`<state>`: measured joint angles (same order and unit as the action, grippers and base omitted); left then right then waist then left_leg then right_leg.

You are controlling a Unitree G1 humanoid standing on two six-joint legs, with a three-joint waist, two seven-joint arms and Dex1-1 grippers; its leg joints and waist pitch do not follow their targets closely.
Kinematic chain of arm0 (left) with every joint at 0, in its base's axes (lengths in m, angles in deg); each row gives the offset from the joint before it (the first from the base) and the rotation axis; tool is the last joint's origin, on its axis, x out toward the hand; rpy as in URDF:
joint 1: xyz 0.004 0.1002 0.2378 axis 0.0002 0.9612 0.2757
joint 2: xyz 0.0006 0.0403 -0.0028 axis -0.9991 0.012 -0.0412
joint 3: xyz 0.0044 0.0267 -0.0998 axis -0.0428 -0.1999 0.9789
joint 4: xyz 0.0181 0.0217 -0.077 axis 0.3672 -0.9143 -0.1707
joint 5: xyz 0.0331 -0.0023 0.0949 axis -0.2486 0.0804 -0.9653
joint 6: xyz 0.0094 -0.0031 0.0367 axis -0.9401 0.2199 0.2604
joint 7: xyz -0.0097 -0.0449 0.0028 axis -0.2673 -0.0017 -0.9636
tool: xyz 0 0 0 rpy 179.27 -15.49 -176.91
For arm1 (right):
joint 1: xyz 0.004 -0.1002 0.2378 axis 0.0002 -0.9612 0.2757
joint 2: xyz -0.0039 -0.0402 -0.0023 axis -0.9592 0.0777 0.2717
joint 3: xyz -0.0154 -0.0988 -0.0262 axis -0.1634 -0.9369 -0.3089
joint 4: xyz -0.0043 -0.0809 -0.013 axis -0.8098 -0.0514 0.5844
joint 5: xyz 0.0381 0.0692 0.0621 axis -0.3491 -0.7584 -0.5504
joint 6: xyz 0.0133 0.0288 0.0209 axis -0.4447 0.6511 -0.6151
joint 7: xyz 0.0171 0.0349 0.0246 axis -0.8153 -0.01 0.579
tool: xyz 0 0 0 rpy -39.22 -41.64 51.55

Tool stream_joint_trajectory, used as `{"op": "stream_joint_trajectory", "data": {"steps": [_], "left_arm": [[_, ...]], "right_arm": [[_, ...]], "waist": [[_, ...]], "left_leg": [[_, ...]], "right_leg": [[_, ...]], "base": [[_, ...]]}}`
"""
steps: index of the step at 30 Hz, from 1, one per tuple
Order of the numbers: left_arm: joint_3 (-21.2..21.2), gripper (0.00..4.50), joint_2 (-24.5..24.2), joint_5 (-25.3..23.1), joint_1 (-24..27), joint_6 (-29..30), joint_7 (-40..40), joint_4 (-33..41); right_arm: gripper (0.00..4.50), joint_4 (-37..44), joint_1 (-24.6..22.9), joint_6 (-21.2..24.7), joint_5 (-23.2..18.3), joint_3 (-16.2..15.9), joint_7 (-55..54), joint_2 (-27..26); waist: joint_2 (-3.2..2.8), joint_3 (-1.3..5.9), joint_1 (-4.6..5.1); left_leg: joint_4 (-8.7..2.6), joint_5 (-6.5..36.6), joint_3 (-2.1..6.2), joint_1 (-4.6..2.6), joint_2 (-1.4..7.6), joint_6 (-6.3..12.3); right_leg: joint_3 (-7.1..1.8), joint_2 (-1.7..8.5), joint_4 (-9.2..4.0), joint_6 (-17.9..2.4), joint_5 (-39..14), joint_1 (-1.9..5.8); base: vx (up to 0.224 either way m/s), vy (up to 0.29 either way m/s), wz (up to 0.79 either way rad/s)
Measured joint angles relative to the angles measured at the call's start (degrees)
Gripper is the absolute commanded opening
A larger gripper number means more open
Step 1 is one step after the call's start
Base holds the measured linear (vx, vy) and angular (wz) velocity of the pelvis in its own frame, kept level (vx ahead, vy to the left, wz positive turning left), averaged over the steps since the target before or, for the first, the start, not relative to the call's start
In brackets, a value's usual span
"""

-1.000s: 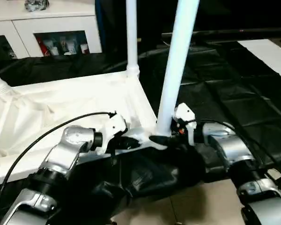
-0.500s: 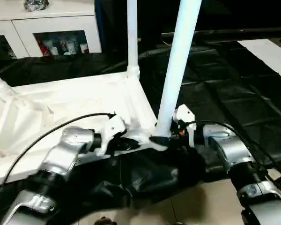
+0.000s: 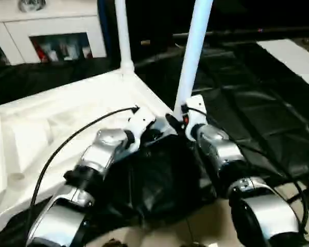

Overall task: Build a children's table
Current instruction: Rotate leg to tighten

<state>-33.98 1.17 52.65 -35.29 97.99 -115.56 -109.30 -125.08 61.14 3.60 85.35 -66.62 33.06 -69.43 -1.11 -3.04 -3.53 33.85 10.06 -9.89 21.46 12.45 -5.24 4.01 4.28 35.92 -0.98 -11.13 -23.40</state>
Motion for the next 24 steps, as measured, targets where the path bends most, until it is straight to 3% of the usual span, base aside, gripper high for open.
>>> {"op": "stream_joint_trajectory", "data": {"steps": [6,14,22,24], "left_arm": [[0.9,0.0,-1.7,-0.8,0.2,-1.5,1.0,-0.3],[1.2,0.0,-2.8,-2.5,0.1,-7.0,5.2,-2.8],[2.3,0.0,-2.0,-3.6,0.1,-8.0,9.6,-3.5],[3.6,0.0,-1.7,-3.1,0.8,-7.9,10.7,-2.8]], "right_arm": [[3.8,0.4,-1.0,-2.4,-0.9,-0.4,3.9,-0.5],[3.8,14.4,-11.5,-2.2,-0.8,-5.9,14.5,2.3],[3.8,20.0,-15.5,0.7,-0.1,-3.6,7.5,2.6],[3.8,22.2,-16.1,1.6,-0.1,-3.6,7.2,2.2]], "waist": [[0.1,-0.07,1.03],[0.09,-0.17,1.18],[-0.14,-0.28,1.55],[-0.63,-0.5,1.76]], "left_leg": [[0.01,0.0,0.01,-0.06,0.07,-0.01],[0.03,-0.1,0.0,0.0,0.07,0.4],[0.04,0.0,-0.01,-0.01,-0.01,0.14],[0.06,0.1,-0.04,0.02,0.0,0.21]], "right_leg": [[0.0,-0.03,0.06,0.0,0.0,-0.02],[-0.01,-0.03,0.01,0.0,0.0,-0.05],[-0.08,0.0,0.01,0.0,0.0,-0.06],[-0.11,-0.02,-0.05,0.0,0.0,-0.07]], "base": [[0.0,0.0,0.0],[0.0,0.0,0.0],[0.0,0.0,0.0],[0.0,0.0,0.0]]}}
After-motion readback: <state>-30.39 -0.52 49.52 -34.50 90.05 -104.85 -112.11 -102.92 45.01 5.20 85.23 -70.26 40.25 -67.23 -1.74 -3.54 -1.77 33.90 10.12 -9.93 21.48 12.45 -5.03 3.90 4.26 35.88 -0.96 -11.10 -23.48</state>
